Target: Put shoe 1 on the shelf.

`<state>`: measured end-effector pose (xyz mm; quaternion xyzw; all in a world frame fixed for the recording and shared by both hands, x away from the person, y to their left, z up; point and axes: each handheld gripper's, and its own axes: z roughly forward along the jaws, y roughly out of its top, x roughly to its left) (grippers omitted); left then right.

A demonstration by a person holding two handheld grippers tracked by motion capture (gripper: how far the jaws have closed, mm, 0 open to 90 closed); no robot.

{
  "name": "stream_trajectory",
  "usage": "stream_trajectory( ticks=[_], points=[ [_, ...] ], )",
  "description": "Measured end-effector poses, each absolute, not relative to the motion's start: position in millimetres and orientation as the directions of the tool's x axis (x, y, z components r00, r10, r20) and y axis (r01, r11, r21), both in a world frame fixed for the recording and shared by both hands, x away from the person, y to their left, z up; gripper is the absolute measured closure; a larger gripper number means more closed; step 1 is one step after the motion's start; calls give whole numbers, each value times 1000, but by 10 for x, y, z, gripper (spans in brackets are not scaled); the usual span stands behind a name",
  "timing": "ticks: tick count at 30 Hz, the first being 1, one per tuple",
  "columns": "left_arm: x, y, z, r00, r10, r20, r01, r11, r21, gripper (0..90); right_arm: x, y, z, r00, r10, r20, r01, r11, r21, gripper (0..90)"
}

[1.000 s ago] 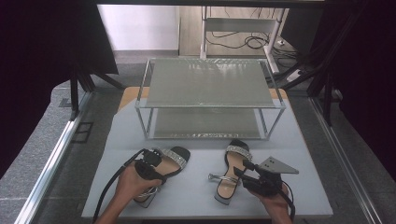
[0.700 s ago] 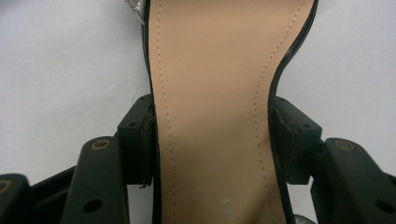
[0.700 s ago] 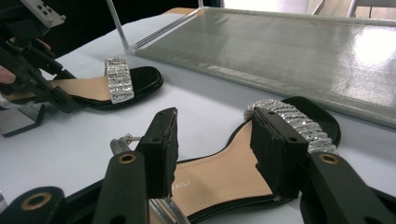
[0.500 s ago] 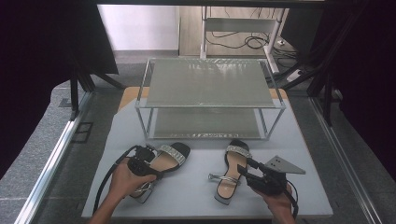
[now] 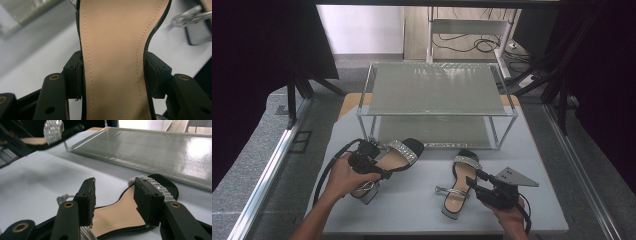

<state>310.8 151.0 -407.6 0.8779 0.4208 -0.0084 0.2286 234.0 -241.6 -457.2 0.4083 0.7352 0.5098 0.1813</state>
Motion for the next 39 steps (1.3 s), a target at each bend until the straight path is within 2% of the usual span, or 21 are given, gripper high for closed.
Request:
stream_trajectory(
  ticks=[21,39],
  points=[
    [3336,1306,-3284,729,627,-273,671,-579,463,414,2357,-2416,-4594,-597,787,151,420,146,896,528],
    [3773,1149,-2932,723,617,-310,681,-563,468,415,2347,-2386,-4588,-613,775,152,416,154,896,518]
  ],
)
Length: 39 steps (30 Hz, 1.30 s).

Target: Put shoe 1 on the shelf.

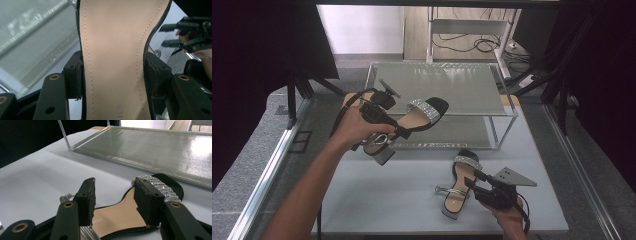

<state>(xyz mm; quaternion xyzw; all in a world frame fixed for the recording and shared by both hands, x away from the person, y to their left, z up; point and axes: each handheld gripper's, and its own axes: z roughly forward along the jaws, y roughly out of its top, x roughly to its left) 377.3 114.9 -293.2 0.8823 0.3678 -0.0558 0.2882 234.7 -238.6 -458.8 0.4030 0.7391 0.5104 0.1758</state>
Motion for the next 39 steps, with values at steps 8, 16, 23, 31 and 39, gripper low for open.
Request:
stream_trajectory(
  ticks=[8,16,23,31,39],
  points=[
    [3954,1124,-2790,703,619,-349,701,-523,485,415,2346,-2380,-4589,-614,774,151,420,159,893,513],
    [4188,1095,-2642,693,622,-365,711,-505,489,415,2347,-2370,-4597,-618,771,153,422,161,892,510],
    [4357,1067,-2641,680,623,-385,725,-496,478,415,2366,-2349,-4612,-626,765,150,425,174,889,506],
    [4581,1059,-2642,657,630,-415,745,-456,487,415,2349,-2337,-4603,-629,765,139,418,182,890,503],
    [4793,1031,-2551,609,662,-437,779,-393,489,415,2325,-2309,-4591,-633,765,119,412,202,889,497]
  ],
)
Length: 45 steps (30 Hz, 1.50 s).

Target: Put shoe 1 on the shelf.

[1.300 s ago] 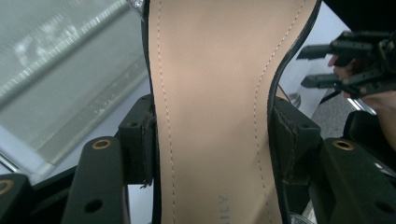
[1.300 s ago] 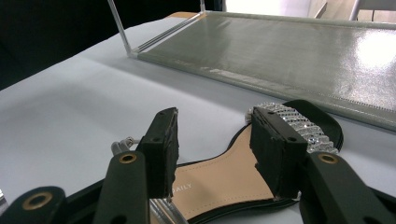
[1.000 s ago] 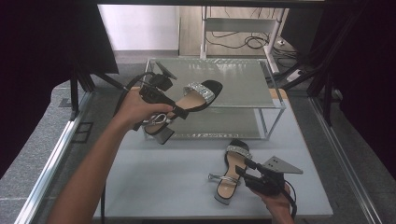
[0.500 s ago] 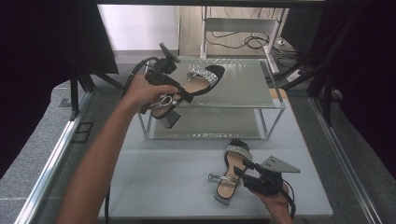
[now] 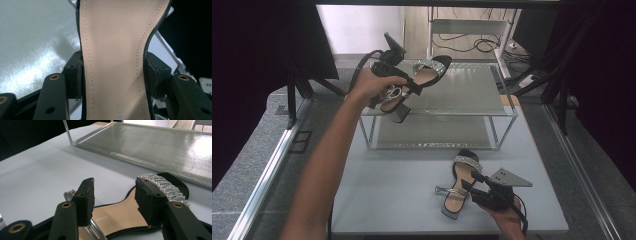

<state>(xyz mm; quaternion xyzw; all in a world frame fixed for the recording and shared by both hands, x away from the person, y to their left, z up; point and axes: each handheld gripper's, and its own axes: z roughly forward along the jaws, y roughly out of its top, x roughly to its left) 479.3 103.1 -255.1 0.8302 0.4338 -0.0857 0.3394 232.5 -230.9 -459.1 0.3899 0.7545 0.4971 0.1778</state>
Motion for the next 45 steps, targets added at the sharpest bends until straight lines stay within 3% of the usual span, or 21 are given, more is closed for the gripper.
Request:
stream_trajectory(
  ticks=[18,32,45],
  points=[
    [5110,935,-2423,542,680,-494,811,-270,519,415,2317,-2349,-4554,-625,772,116,403,192,895,497],
    [5374,785,-2708,459,770,-442,843,-221,490,415,2330,-2324,-4594,-627,771,111,412,208,887,497],
    [5396,773,-2768,421,807,-414,855,-201,478,414,2323,-2309,-4598,-630,770,103,410,217,886,497]
  ],
)
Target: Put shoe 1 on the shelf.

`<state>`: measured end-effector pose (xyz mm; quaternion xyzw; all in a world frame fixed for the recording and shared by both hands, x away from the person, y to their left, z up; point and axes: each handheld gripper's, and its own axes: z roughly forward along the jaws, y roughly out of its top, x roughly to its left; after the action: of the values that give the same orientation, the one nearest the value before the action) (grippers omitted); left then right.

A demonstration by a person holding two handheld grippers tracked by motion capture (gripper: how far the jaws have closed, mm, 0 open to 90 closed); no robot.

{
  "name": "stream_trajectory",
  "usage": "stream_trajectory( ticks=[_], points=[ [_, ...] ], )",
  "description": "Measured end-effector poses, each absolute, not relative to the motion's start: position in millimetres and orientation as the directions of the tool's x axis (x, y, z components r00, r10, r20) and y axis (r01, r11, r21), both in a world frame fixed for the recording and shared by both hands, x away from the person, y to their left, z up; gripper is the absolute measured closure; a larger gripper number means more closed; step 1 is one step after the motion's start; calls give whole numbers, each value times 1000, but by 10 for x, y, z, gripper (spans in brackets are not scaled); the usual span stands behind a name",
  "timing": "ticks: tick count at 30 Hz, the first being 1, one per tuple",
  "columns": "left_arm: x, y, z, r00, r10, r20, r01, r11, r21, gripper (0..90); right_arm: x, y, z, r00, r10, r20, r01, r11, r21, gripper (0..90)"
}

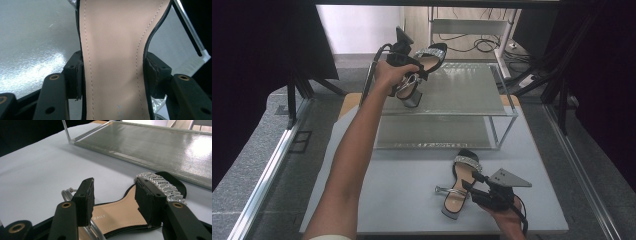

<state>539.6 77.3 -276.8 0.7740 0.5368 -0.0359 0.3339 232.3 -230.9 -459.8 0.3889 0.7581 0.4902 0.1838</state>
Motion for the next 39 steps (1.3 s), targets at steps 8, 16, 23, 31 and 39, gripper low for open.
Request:
stream_trajectory(
  ticks=[8,16,23,31,39],
  points=[
    [5430,817,-2807,370,846,-383,867,-166,470,414,2318,-2296,-4600,-632,769,100,409,221,885,497],
    [5485,830,-2891,318,870,-376,882,-127,453,413,2314,-2295,-4602,-633,768,99,408,223,885,497],
    [5539,810,-2957,277,884,-376,892,-91,442,412,2323,-2291,-4612,-632,769,96,409,226,884,495],
    [5609,733,-3086,233,901,-367,913,-72,403,408,2323,-2262,-4620,-639,763,95,412,235,880,488],
    [5624,713,-3138,190,900,-392,920,-23,392,395,2323,-2264,-4625,-640,764,88,410,243,879,485]
  ],
)
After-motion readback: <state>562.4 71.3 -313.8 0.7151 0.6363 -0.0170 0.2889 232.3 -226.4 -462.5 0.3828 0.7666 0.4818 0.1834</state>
